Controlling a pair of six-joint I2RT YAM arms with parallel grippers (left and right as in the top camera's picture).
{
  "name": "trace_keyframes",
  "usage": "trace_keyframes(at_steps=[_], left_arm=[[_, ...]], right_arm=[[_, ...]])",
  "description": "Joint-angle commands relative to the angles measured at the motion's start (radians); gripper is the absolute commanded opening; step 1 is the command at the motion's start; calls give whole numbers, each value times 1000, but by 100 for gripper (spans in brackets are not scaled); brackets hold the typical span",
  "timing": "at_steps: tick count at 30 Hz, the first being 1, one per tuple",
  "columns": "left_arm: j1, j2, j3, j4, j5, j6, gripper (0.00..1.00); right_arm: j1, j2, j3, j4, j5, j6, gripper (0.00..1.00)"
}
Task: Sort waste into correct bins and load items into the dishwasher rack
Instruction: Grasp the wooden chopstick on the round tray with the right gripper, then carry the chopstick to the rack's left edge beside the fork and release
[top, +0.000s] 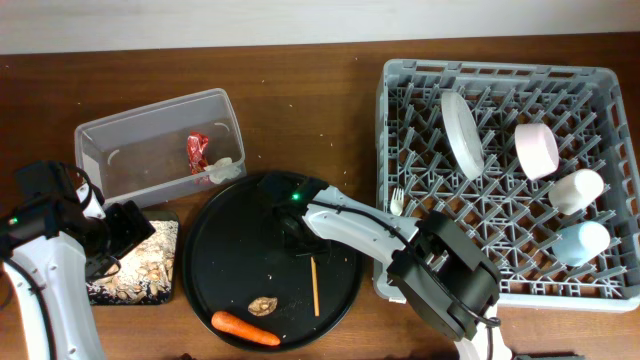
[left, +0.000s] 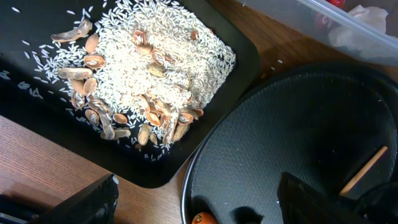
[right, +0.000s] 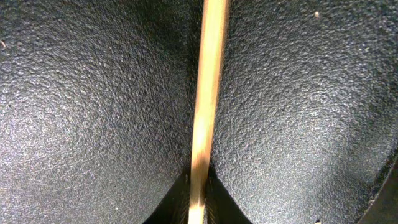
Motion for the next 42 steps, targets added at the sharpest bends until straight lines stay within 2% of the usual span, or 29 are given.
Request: trace_keyframes(at_steps=[1,9,15,19,25,32,41,42], left_arm=[[3,-8,-5,-1,12,-13,81],[3,-8,-5,-1,11,-13,82],[3,-8,-5,-1,11,-13,82],[3,-8,-5,-1,11,-13,81],[3,-8,-5,-1,11,-13,81],[3,-8,-5,-1,11,-13,81],[3,-8,-5,-1,11,-13,81],[3,-8,-5,-1,11,-13,81]], right_arm=[[3,38,-15,9,-19,2,8],[-39,-48,10,-5,-18,1,4],[-150,-256,80,-116,-14,-109,4],[-247,-388,82,-207,45,-128,4],[-404,-404,66,-303,97,-243,4],[-510,-399,-85,-225,85,-256,4],[-502,-399,-150,-109,58,-285,6],[-502,-399,-150,-101,58,-285,14]])
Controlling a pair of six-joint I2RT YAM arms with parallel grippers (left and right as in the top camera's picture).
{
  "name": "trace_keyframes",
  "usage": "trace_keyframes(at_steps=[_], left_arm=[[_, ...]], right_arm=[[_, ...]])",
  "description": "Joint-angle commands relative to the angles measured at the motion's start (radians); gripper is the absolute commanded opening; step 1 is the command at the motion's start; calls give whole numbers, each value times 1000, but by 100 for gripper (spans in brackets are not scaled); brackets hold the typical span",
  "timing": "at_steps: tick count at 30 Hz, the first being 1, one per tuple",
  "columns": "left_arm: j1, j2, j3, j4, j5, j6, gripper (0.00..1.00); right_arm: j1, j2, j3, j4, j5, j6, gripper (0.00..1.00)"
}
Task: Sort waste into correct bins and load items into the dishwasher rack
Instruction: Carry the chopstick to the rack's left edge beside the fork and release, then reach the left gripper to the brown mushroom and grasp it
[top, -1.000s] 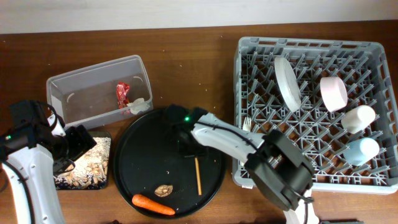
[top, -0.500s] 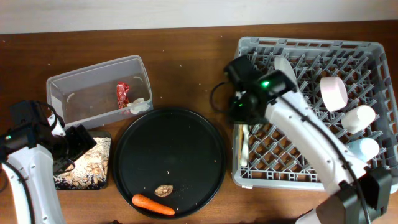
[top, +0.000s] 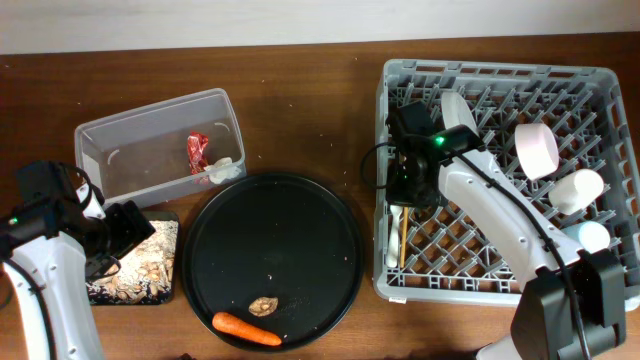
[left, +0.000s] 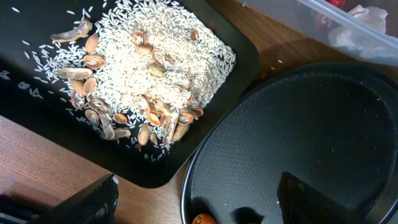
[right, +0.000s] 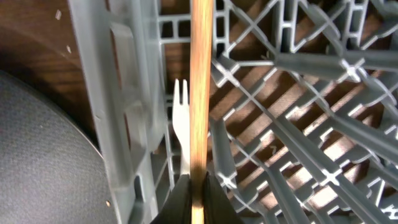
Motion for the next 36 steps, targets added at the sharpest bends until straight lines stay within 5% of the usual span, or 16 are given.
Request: trace_keyframes(at_steps=[1,4,19,23,26,36], left_arm=[[3,-8,-5,-1,11,-13,81],[3,-8,-5,-1,11,-13,81],[3,-8,-5,-1,18,-13,82],[-5,-8,-5,0,50,-13,82],[-57,-8,-5,0,50,-13,82],[-406,-8,-110,-32,101,-203,87]], right_arm=[[5,7,-7,19,-6,-13,25],[5,7,-7,24,-6,-13,40],[4,-118,31,-77,-6,-18,45],[2,-260,33,-80,-6,-48,68],[2,-329,33,-88,-43,-135,85],[-23,-324,32,-141,-64,-163,86]])
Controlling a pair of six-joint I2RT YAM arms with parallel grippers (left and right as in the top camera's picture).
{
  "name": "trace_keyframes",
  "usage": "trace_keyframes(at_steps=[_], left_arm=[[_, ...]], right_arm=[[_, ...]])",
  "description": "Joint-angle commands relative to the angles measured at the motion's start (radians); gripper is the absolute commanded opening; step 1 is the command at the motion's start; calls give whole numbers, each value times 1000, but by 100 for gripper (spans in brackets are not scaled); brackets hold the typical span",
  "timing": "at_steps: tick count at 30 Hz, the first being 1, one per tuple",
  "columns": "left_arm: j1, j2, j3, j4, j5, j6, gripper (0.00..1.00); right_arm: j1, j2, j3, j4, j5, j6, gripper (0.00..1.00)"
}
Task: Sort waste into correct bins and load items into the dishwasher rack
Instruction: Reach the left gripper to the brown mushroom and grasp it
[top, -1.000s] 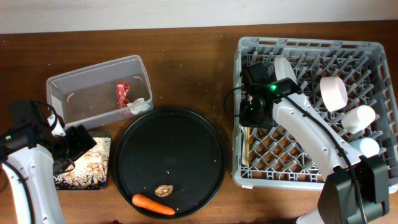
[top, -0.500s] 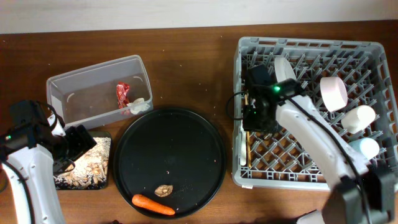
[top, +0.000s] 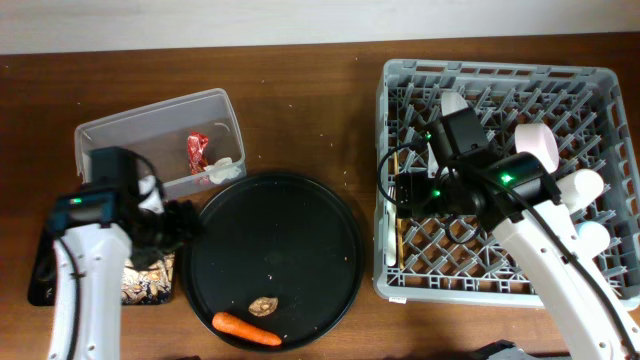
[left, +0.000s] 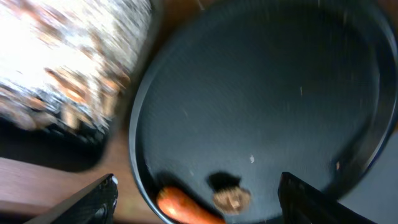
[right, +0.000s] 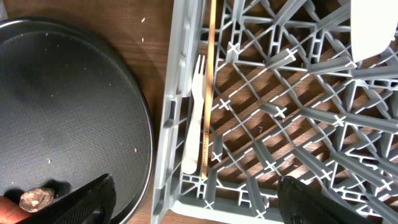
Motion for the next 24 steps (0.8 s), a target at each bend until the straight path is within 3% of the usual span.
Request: trace_keyframes(at_steps=[1,6,12,18,24], left_arm=[[-140,-8,-98,10,85,-159,93],[-336,-8,-267,144,130,-457,96],[-477,-8,-341,262,126,-685,96],[-610,-8,-342,280,89,-873,96],[-686,-8,-362,280,24,-1168,99]], right_arm=[[-32,5,9,-3,-11,-6,86],[-67,28,8,-24,-26,-6,87],[-67,60,-21,-23,-26,-6,87],[-67,103,-23,-24,-26,-6,87],[-67,111,-23,-31,-23,-18,87]])
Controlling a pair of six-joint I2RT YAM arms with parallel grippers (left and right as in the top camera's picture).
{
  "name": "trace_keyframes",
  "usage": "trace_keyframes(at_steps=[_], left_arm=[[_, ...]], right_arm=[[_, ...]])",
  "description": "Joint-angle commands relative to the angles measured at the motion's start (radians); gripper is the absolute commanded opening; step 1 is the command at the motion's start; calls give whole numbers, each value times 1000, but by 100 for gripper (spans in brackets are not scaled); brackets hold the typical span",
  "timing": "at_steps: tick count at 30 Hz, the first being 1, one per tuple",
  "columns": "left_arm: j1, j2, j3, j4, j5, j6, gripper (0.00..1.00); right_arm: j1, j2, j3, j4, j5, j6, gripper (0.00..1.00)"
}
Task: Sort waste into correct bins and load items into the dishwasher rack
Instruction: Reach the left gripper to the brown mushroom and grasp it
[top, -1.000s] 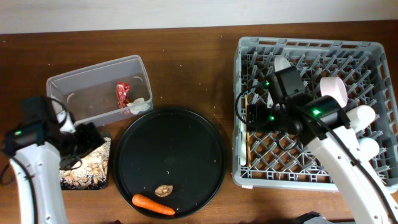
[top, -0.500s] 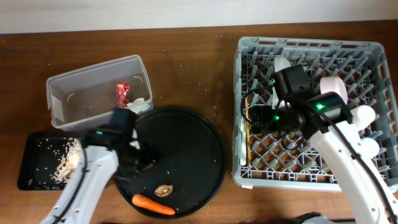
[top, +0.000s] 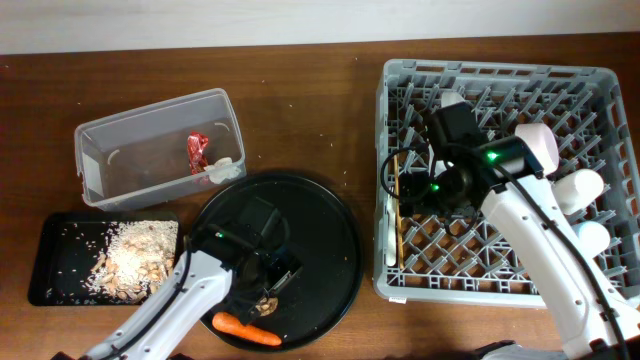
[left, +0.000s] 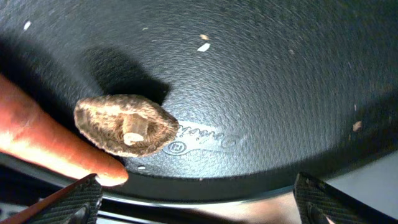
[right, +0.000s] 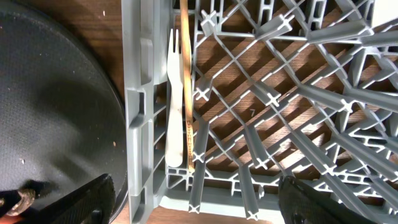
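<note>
A brown mushroom piece (left: 124, 124) lies on the round black tray (top: 320, 240), touching the tip of an orange carrot (left: 43, 146) near the tray's front rim. My left gripper (left: 196, 208) hovers close over them, open, with nothing between its fingers. In the overhead view the mushroom piece (top: 266, 303) sits just beyond the carrot (top: 245, 328). My right gripper (right: 196, 202) is open above the left edge of the grey dishwasher rack (top: 400, 75). A wooden chopstick (right: 185, 81) and a white fork (right: 172, 106) lie side by side in that edge.
A clear bin (top: 100, 135) at the back left holds a red wrapper (top: 196, 150) and a white scrap. A black rectangular tray (top: 50, 270) with rice and shells sits front left. The rack also carries a white plate (top: 455, 110), a pink bowl (top: 538, 148) and two cups.
My left gripper has gone from the round tray's left rim to low over the mushroom piece and carrot. The right gripper stays open over the rack's left edge, shifted slightly.
My right gripper was shut on the chopstick on the round tray. Then it held the chopstick over the rack's left edge beside the fork. Then the chopstick lay in the rack and the gripper was open. The left arm waited by the rice tray, then moved onto the round tray.
</note>
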Motion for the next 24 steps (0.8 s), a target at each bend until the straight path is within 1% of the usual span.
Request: trace_keyframes(at_steps=[1,3,5,12,18,22,24], left_arm=[[-20,-8,-37,5,-65,-286,99],[-20,-8,-66,9,-65,-392,99],[-20,-8,-93,13,-65,-453,99],[-20,-8,-109,42,-165,-455,99],[-20,-8,-179,171,-175,-455,99],[-20,-8,-205,196,-179,-455,94],[-20,-8,-215,200,-182,-455,89]], right_arm=[[-8,4,-8,-2,2,-15,87],[-8,4,-8,-4,2,-16,87],[-8,4,-8,-4,2,-24,87],[-8,4,-8,-5,2,-30,87],[-8,4,-8,-14,2,-30,87],[-8,4,-8,-16,2,-30,86],[-8,4,-8,-16,2,-30,87]])
